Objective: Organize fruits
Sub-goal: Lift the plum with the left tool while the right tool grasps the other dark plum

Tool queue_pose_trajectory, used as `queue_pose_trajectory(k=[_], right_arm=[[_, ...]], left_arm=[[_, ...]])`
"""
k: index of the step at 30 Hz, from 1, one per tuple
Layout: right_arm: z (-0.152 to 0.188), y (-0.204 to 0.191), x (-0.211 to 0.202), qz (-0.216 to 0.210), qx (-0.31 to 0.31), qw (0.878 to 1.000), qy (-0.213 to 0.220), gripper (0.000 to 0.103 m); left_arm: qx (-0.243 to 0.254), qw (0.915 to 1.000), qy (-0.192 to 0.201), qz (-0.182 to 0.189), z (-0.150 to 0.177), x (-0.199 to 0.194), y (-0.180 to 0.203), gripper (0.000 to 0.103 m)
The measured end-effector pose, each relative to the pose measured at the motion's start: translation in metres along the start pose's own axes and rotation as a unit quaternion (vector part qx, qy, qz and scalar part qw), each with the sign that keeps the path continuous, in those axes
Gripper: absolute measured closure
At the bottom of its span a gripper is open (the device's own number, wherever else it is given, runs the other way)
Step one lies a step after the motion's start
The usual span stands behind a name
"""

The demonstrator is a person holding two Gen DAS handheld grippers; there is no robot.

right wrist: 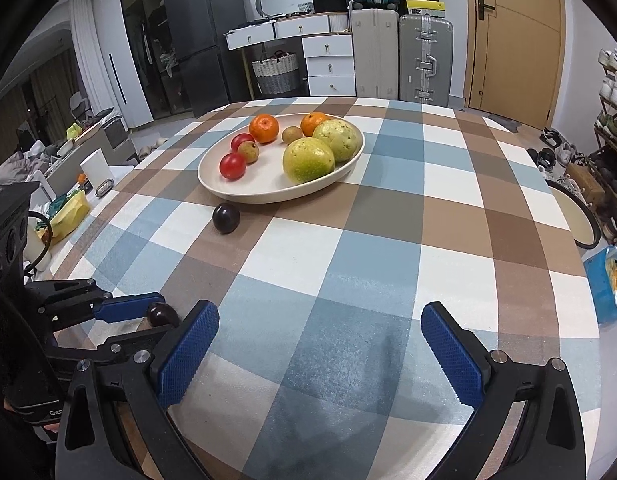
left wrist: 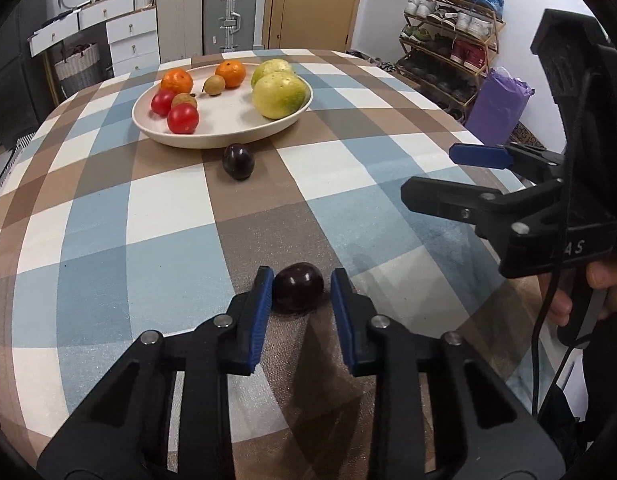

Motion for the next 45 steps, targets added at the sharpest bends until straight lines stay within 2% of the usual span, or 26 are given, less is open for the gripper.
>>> queue_pose_trajectory(k=[5, 14, 20, 24, 28, 34, 38, 45], right_arm=[[0.001, 0.004, 0.003, 0.000, 0.009, 1.000, -0.007, 0.000], [-0.001, 0.000, 0.008, 0.008, 0.002, 1.000, -0.017, 0.000], [-0.003, -0.003, 0.008, 0.010, 0.000, 1.000, -0.018, 0.000], [-0.005, -0.008, 0.010, 0.008, -0.004, 1.000, -0.020, 0.000], [-0.008, -0.016, 0.016, 0.000, -0.010, 1.000, -0.023, 0.000], [-0.016, -0.034, 0.031, -0.021, -0.012, 0.999, -0.040, 0.001], [-0.028, -0.050, 0.045, -0.025, -0.017, 0.998, -0.053, 0.018], [-0.047, -0.087, 0.065, -0.025, -0.052, 0.997, -0.060, 0.023]], left_arm=[[0.001, 0.9998, 0.016, 0.009, -0.001, -0.007, -0.002, 0.079], [-0.011, 0.9998, -0.005, 0.014, 0.002, -0.001, -0.007, 0.080], [-0.026, 0.9993, 0.000, 0.029, 0.003, -0.003, -0.012, 0.081], [-0.033, 0.9981, 0.028, 0.043, 0.000, -0.016, -0.017, 0.081], [-0.035, 0.9975, 0.052, 0.033, -0.004, -0.032, -0.026, 0.080], [-0.063, 0.9948, 0.078, 0.014, -0.008, -0.047, -0.053, 0.080], [-0.074, 0.9936, 0.085, 0.004, -0.007, -0.051, -0.068, 0.080], [-0.096, 0.9899, 0.104, -0.005, -0.004, -0.062, -0.092, 0.080]])
Point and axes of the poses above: each gripper's, at about its wrist camera, not at the fingertips, and x roughly the way its jaws point, y to its right, z to its underside, the point moved 1 cm from there along x, roughly the way its jaws point, and after that the axes turned 9 degrees about z, right-handed, at the moved point
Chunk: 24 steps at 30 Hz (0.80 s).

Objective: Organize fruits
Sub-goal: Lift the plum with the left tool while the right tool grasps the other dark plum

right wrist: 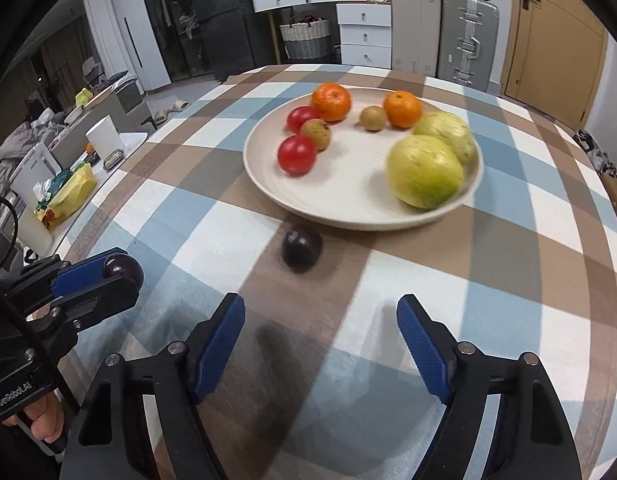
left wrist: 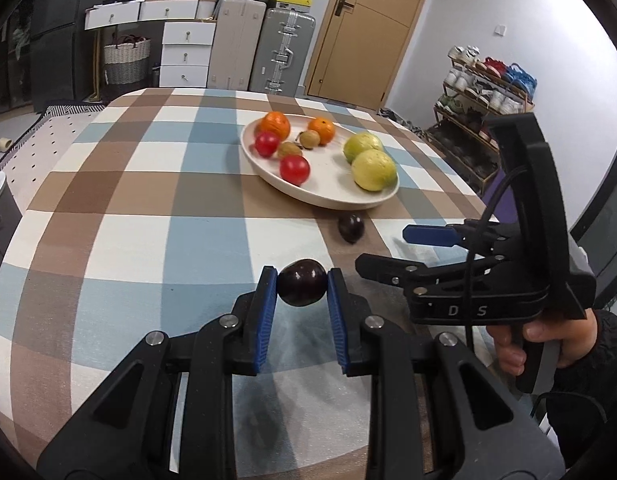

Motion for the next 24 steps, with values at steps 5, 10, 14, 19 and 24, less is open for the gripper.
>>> queue_pose_trajectory(k=[5, 10, 14, 19, 24], right_arm=[[-0.013, -0.011, 0.010, 0.007, -0.006, 1.000, -0.001, 0.028], [-0.020, -0.019, 0.017, 0.005, -0.015, 1.000, -0.003, 0.042], [-0.022, -0.021, 0.020, 0.009, -0.017, 1.000, 0.000, 0.047], [-0.024, -0.020, 0.021, 0.019, -0.018, 1.000, 0.003, 0.058], [-0.022, -0.019, 0.020, 0.025, -0.023, 0.999, 0.011, 0.074]], left_arm=[[-0.026, 0.9996, 0.010, -0.002, -0.001, -0.006, -0.016, 0.080], [-0.036, 0.9993, 0.012, 0.002, -0.001, -0.008, -0.021, 0.080], [-0.035, 0.9993, 0.011, 0.003, 0.000, -0.008, -0.019, 0.080], [-0.036, 0.9993, 0.013, 0.002, 0.000, -0.008, -0.019, 0.080], [-0.040, 0.9991, 0.016, 0.001, 0.000, -0.009, -0.020, 0.080]])
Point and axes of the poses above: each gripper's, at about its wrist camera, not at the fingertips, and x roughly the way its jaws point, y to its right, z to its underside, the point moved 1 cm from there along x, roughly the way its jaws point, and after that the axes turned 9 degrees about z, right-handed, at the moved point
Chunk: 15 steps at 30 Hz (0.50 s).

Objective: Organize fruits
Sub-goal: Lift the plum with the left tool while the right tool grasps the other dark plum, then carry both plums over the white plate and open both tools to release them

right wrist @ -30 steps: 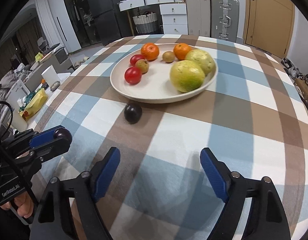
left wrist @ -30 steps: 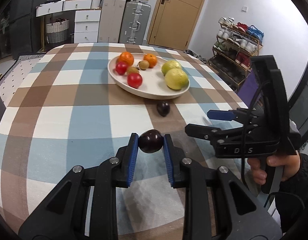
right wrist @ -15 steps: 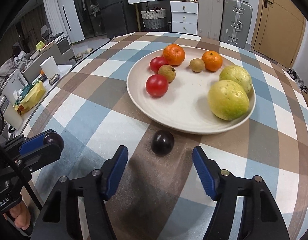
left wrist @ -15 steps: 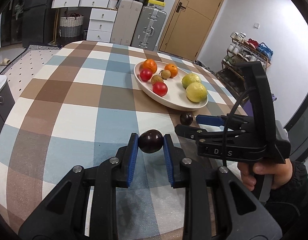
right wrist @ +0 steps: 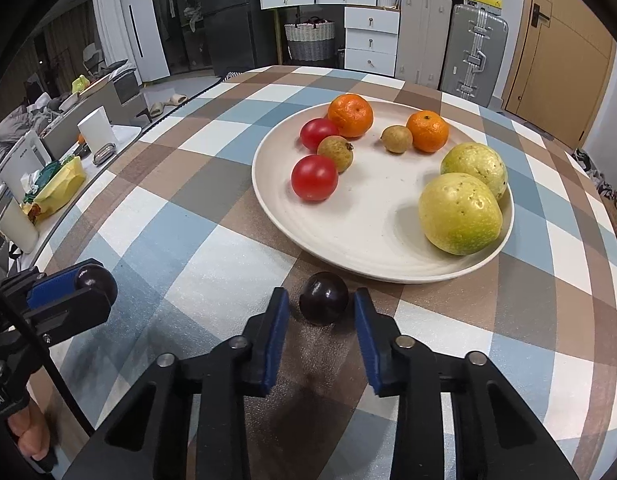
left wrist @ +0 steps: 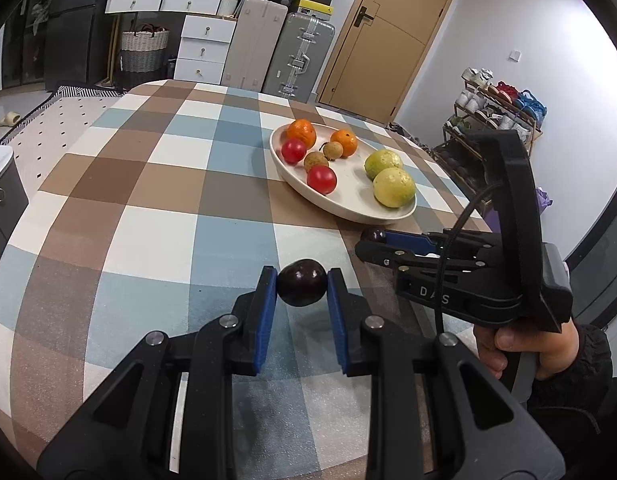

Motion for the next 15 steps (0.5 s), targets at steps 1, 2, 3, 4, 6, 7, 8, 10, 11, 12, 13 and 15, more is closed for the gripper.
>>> queue_pose_trajectory(k=[1, 2, 3, 4, 6, 7, 8, 10, 11, 12, 13, 15], right_arm=[[0.000, 0.000, 0.000, 0.001, 0.000, 1.000, 0.001, 0.077], [0.001, 0.001, 0.000, 0.000, 0.000, 1.000, 0.002, 0.078], [0.001, 0.001, -0.001, -0.001, -0.001, 1.000, 0.004, 0.078], [0.002, 0.001, -0.001, -0.001, -0.002, 1.000, 0.004, 0.078], [0.003, 0.003, -0.002, -0.005, 0.000, 1.000, 0.006, 0.078], [0.003, 0.003, -0.002, -0.008, 0.001, 1.000, 0.006, 0.078], [0.003, 0.004, -0.003, -0.014, 0.003, 1.000, 0.005, 0.078], [0.004, 0.006, -0.006, -0.028, 0.007, 1.000, 0.006, 0.078], [0.005, 0.006, -0.007, -0.028, 0.005, 1.000, 0.008, 0.078], [0.006, 0.007, -0.010, -0.028, 0.001, 1.000, 0.012, 0.078], [0.007, 0.007, -0.011, -0.031, 0.000, 0.999, 0.014, 0.078], [0.009, 0.010, -0.017, -0.041, 0.001, 0.999, 0.021, 0.078]], left_arm=[[0.000, 1.0000, 0.000, -0.001, 0.000, 0.000, 0.000, 0.080], [0.001, 1.0000, 0.000, -0.001, 0.000, 0.000, 0.001, 0.080], [0.001, 1.0000, 0.000, -0.002, 0.000, 0.000, 0.001, 0.080], [0.001, 1.0000, 0.000, -0.002, 0.000, 0.000, 0.000, 0.080], [0.001, 1.0000, 0.001, -0.004, 0.000, 0.000, 0.000, 0.080], [0.001, 1.0000, 0.002, -0.005, 0.000, 0.000, -0.001, 0.080], [-0.001, 1.0000, 0.002, -0.007, -0.001, 0.000, -0.001, 0.080], [-0.004, 1.0000, 0.002, -0.008, -0.001, 0.000, -0.003, 0.080], [-0.005, 0.9999, 0.003, -0.010, -0.001, 0.001, -0.004, 0.080], [-0.005, 0.9999, 0.002, -0.012, -0.002, 0.002, -0.006, 0.080], [-0.005, 0.9999, 0.001, -0.015, -0.003, 0.004, -0.007, 0.080], [-0.003, 0.9998, 0.001, -0.018, -0.004, 0.005, -0.006, 0.080]])
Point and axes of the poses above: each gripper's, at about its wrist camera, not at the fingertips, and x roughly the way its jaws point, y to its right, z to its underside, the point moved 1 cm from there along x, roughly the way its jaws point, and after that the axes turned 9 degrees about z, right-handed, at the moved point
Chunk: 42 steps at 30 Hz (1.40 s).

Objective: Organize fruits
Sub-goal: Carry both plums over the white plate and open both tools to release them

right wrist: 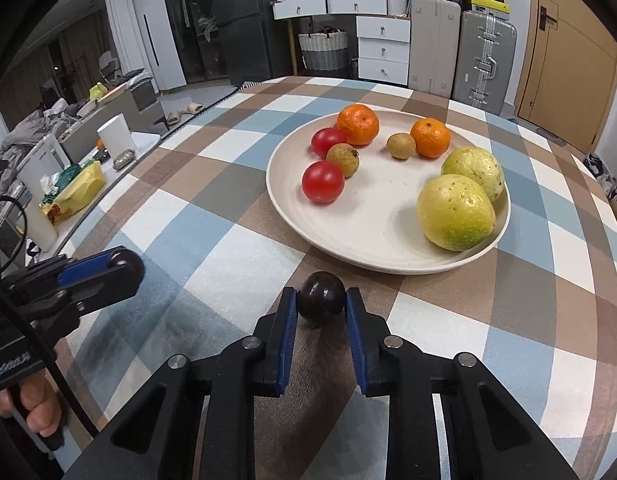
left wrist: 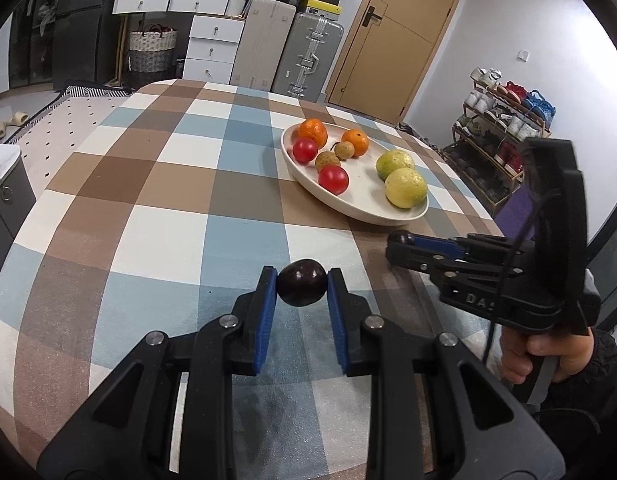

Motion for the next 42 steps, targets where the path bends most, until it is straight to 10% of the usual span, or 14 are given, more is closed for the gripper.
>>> queue_pose_trajectory(k=[17, 42], right_arm=[[-0.003, 0.045, -0.046, -0.028, 0.015, 0.996, 0.086, 0.078], [-0.044, 0.089, -0.008, -0.048, 0.061, 0.988, 0.132, 0.078]], left_arm=[[0.056, 0.9984, 0.007, -0.005, -0.049, 0.044, 0.043, 0.080], [0.094, 0.9955, 0.013, 0.002, -0.109, 0.128, 0.052, 0.080]])
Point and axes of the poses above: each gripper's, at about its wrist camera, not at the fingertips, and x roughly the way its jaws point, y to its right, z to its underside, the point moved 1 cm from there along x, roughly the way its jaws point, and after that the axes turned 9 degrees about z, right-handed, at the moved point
